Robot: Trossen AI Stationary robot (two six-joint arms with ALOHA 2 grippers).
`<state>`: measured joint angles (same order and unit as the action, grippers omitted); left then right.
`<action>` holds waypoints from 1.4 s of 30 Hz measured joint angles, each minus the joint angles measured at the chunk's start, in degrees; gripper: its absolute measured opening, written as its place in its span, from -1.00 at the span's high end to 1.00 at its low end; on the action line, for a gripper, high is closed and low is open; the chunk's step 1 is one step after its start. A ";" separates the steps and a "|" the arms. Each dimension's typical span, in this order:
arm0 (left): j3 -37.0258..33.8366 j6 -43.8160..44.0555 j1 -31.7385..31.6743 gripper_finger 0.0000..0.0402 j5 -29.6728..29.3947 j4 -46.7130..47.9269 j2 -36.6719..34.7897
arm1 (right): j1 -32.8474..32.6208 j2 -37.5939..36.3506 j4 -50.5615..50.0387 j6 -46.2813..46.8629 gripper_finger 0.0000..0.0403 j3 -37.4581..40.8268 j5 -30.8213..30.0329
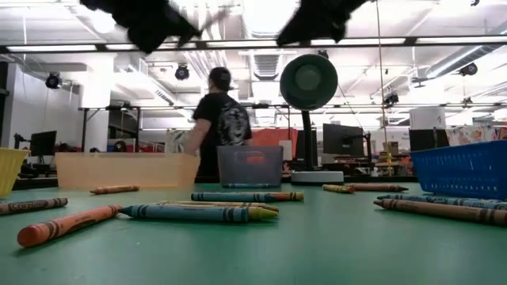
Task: Sort crayons
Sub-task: Put the brown crayon into the black bin
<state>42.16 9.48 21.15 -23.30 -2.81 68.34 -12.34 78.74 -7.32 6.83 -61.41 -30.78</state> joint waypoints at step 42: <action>-20.78 -16.43 -0.31 0.99 2.19 -51.67 -1.68 | 0.00 17.49 36.64 -14.31 0.17 -9.41 19.20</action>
<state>21.39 -6.95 20.84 -21.10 -54.48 66.65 -12.34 96.23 29.32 -7.47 -70.81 -11.58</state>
